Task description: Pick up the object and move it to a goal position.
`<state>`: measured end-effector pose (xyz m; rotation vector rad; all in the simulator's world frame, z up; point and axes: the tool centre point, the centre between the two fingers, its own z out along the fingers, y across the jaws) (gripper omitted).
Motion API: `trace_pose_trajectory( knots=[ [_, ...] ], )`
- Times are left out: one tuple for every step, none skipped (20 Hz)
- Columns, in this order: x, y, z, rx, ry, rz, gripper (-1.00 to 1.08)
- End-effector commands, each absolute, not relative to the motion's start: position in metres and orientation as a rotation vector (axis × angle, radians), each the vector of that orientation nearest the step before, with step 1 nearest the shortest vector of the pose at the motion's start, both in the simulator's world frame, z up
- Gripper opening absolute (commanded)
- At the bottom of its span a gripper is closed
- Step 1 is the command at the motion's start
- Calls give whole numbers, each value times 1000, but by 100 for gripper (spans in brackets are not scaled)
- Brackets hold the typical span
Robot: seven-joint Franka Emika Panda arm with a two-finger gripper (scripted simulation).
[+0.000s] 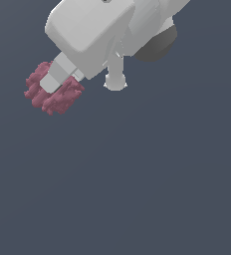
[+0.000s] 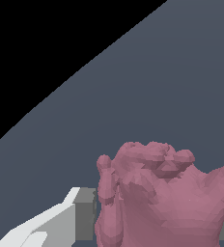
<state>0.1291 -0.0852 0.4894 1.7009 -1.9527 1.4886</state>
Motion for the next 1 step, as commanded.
trace_pose_trajectory(
  knots=[
    [129,-86,489,1700,-1953,1487,-100]
  ],
)
